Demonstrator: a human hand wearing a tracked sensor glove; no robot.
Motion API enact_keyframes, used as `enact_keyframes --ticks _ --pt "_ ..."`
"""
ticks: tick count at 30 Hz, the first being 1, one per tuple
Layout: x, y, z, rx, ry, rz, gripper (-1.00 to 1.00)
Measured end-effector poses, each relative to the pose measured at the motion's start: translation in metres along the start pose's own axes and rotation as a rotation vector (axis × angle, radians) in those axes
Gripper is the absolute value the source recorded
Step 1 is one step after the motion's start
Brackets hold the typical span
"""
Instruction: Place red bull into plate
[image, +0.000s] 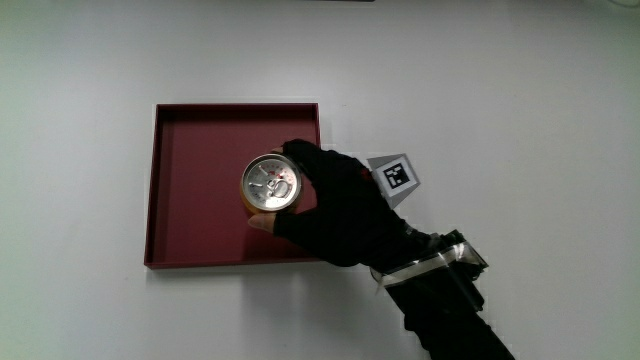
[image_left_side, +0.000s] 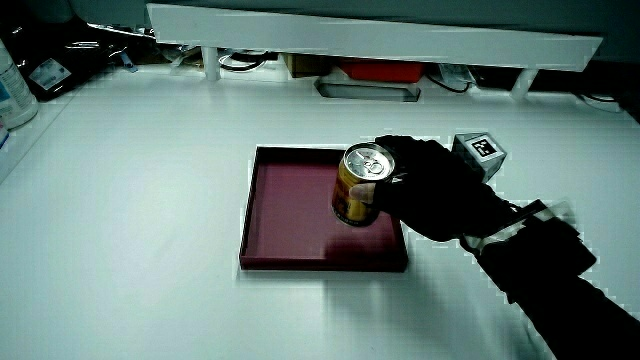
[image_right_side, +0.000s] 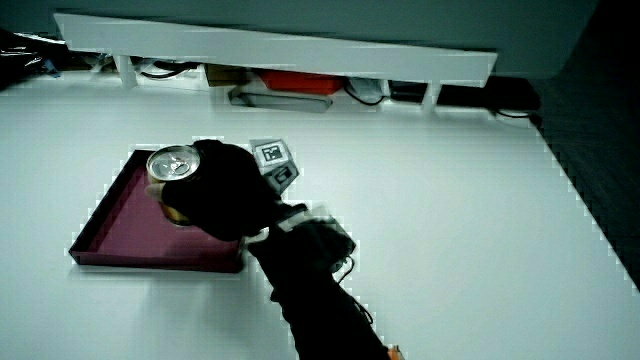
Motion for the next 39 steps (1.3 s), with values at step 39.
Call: enact_keyframes --ticks 39 --pt "0.056 0.01 -0.035 -0.076 0.009 -0.22 -0.26"
